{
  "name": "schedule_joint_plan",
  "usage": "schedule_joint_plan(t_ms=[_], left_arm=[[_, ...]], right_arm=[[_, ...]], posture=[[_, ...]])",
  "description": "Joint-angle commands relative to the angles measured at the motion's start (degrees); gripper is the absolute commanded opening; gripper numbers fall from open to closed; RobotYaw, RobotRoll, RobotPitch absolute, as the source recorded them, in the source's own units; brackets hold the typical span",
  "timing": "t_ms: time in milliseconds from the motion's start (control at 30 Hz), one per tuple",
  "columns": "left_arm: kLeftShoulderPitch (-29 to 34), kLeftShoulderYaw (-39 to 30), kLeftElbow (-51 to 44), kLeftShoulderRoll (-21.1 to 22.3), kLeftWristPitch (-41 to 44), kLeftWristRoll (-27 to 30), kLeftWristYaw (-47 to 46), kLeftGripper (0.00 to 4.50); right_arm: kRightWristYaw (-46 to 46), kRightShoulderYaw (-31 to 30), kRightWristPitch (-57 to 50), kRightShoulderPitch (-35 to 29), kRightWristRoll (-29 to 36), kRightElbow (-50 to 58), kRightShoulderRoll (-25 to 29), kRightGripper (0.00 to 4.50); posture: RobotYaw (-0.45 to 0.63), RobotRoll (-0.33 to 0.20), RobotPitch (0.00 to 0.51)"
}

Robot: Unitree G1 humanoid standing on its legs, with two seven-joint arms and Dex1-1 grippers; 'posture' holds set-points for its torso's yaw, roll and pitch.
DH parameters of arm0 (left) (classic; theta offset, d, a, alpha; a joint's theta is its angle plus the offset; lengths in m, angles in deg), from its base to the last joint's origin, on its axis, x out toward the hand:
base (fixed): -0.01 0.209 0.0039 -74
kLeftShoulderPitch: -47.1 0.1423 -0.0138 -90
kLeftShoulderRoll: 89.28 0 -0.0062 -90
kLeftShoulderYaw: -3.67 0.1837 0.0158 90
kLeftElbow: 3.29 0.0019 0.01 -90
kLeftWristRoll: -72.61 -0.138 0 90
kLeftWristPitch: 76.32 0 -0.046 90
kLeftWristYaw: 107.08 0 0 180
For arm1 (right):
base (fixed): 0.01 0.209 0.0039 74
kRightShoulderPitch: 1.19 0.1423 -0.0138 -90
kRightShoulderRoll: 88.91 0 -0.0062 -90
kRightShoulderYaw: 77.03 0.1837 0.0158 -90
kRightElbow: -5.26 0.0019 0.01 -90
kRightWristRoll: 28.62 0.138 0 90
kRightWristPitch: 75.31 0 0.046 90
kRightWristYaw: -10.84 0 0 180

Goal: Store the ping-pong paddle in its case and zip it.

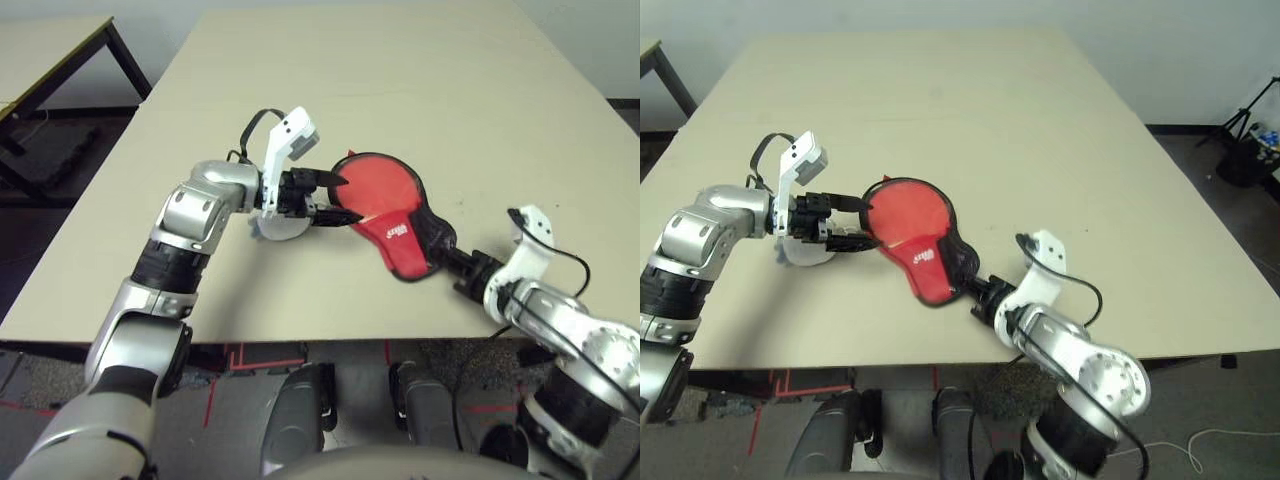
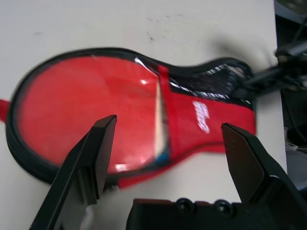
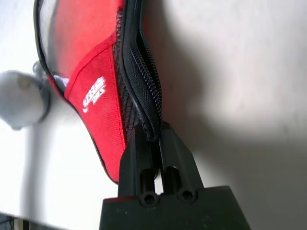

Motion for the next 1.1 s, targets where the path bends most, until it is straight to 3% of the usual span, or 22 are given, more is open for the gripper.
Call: schedule_joint_plan(t_ms=[33,233,467,633,767,833,933,1033,1100], left_arm=[[-0.68,0.87,1.56,0.28,-0.90,-1.03,0.83,4.50],[-0.97,1.35,2.47,-0.11,-1.61,-1.30,1.55,4.50],[-1.30,1.34,3.12,-0.76,-1.97,-1.65,1.82,4.50],[-1.00,1.13,2.71,-0.51,-1.84,-1.74,1.78,4.50],[-0.70,1.00,2.43,-0.22,-1.88,-1.94,1.65,4.50],[-0.74,0.88,2.49,-0.27,-1.87,-1.97,1.57,4.50],[-0.89,0.81,2.74,-0.30,-2.17,-2.19,1.53,4.50],[-1.48,0.72,3.53,-0.64,-2.35,-2.33,1.42,4.50],[-1.88,0.79,4.08,-0.92,-2.62,-2.52,1.33,4.50]], right_arm=[[13.36,-10.12,17.88,-6.74,19.57,2.78,12.07,0.02],[13.72,-20.01,37.35,-12.80,20.43,9.99,24.40,0.02],[10.00,-26.40,44.49,-14.67,20.43,10.44,33.75,0.02],[1.42,-25.90,40.05,-15.63,20.43,8.55,46.73,1.56],[-14.37,-19.21,32.70,-15.18,20.43,5.23,62.63,2.84],[-23.39,-16.83,29.23,-10.23,20.43,1.55,68.37,3.47],[-30.68,-17.90,26.56,1.29,20.43,-3.20,72.29,4.47],[-33.44,-25.26,23.24,17.40,15.99,-6.68,68.97,4.47],[-36.57,-31.23,19.37,26.35,6.61,-8.26,64.16,4.47]], posture=[[-0.16,0.000,0.139],[-0.18,0.000,0.143],[-0.18,0.000,0.148],[-0.17,0.000,0.146],[-0.17,0.000,0.141],[-0.17,0.000,0.139],[-0.17,0.000,0.138],[-0.18,0.000,0.137],[-0.18,0.000,0.137]])
